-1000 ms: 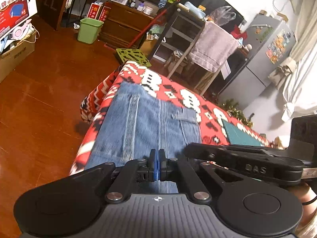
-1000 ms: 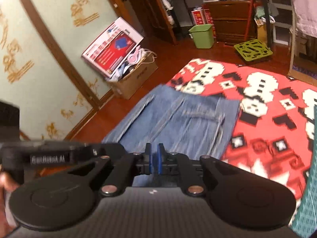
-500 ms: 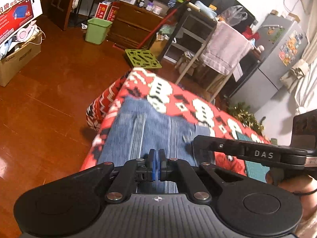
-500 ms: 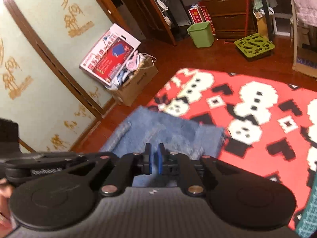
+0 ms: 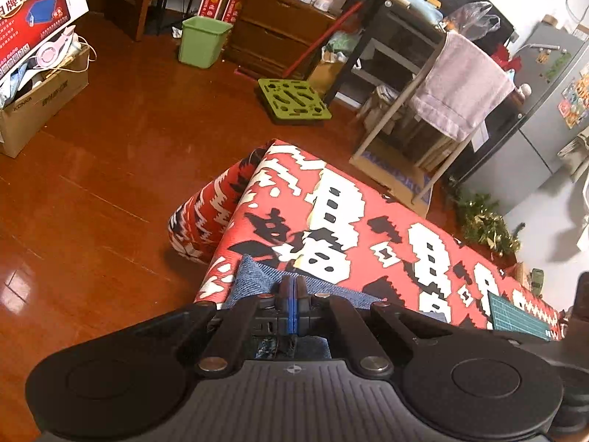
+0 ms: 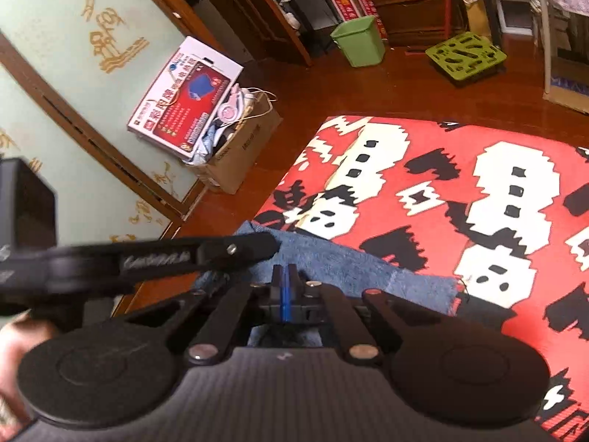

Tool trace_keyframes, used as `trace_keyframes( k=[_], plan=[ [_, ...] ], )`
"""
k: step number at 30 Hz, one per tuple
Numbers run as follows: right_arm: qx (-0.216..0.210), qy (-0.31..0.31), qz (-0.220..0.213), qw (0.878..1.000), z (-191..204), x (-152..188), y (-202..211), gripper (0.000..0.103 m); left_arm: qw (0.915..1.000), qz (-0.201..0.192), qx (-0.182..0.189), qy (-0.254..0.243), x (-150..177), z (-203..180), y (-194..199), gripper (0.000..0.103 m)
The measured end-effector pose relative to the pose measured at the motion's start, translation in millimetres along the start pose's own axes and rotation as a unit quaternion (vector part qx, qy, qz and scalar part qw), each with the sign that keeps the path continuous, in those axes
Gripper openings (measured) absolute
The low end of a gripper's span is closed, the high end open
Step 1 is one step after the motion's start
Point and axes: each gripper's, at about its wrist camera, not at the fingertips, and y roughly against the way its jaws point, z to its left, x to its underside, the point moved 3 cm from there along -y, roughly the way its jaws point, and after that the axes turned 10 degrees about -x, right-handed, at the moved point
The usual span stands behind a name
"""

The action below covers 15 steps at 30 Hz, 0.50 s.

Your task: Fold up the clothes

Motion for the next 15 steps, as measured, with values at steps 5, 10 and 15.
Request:
trace_keyframes(
  k=[5,10,15],
  plan=[
    [0.000,-0.022,-0.001,1.000,-22,8,17,0.000,0.9999,-0.002,0.006,0.016,-1,3,-5,0.002],
    [0.008,-0.024,-0.005,1.000,-17,-4,16,0.003,0.9996,-0.003,0.016,0.023,-5,-2,-1,0.000],
    [0.030,-0.021,0.011,0.999,-9,-19,-3,0.003,1.0000,-0.003,0.008,-0.001,0,-12,0,0.000]
  ],
)
